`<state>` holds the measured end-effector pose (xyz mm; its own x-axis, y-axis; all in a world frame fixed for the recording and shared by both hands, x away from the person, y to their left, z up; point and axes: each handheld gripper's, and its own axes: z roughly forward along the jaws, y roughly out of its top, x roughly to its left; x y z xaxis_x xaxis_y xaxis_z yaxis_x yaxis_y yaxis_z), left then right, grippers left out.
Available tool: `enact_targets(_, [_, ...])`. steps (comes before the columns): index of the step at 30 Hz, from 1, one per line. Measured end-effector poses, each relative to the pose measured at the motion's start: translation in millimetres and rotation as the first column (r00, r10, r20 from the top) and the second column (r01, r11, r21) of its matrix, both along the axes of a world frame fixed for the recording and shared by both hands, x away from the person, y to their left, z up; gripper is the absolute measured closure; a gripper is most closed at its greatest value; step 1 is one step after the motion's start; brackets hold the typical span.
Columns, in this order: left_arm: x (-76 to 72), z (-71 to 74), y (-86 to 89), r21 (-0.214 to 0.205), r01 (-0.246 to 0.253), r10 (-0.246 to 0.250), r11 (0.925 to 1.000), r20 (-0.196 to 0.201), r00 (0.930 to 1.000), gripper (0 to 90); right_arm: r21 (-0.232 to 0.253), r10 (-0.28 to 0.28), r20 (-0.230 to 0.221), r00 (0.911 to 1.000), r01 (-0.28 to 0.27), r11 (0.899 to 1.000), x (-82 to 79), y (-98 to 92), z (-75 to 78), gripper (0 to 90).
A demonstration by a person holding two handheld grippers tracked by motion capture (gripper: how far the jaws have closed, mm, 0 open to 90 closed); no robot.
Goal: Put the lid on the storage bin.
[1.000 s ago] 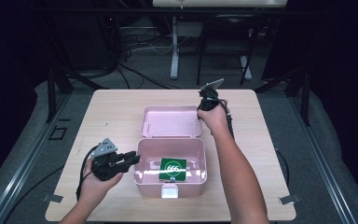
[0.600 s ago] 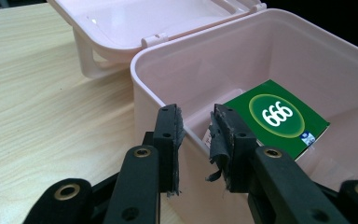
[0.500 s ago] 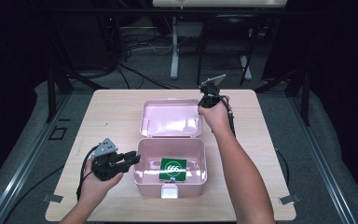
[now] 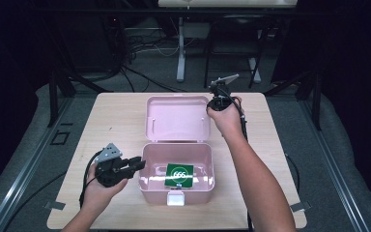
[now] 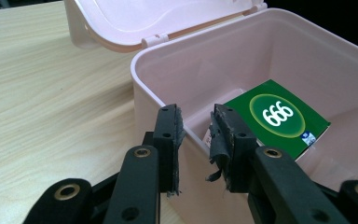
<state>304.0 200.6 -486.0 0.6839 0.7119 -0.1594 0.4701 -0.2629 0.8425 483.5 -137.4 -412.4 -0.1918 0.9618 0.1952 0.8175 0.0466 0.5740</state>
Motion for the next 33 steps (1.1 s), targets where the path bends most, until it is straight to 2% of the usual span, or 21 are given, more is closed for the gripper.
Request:
enact_targets(8, [0.1, -0.1, -0.3, -0.001, -0.002, 0.002, 1.0000, 0.002, 1.0000, 71.4, 0.014, 0.021, 0.036, 0.9991, -0.021, 1.000, -12.1, -3.0, 11.6, 87.2])
enact_targets(11, [0.2, -0.2, 0.0, 0.000, -0.001, 0.001, 1.0000, 0.002, 1.0000, 71.4, 0.028, 0.028, 0.063, 0.9976, -0.030, 0.999, -19.3, -4.6, 17.2, 87.2])
enact_targets(20, [0.2, -0.9, 0.1, -0.008, -0.005, 0.005, 1.0000, -0.002, 1.0000, 71.8, 0.029, 0.047, 0.094, 0.9945, -0.049, 0.998, -32.5, -9.5, 23.5, 86.9])
enact_targets(28, [0.1, -0.8, -0.5, -0.004, -0.010, 0.010, 0.9999, 0.001, 1.0000, 71.9, 0.033, 0.068, 0.124, 0.9899, -0.073, 0.997, -42.7, -12.2, 29.8, 87.0])
enact_targets(33, [0.0, -1.1, -0.1, -0.009, -0.008, 0.008, 0.9999, 0.000, 1.0000, 71.8, 0.045, 0.082, 0.159, 0.9839, -0.090, 0.995, -52.8, -15.1, 32.8, 87.0])
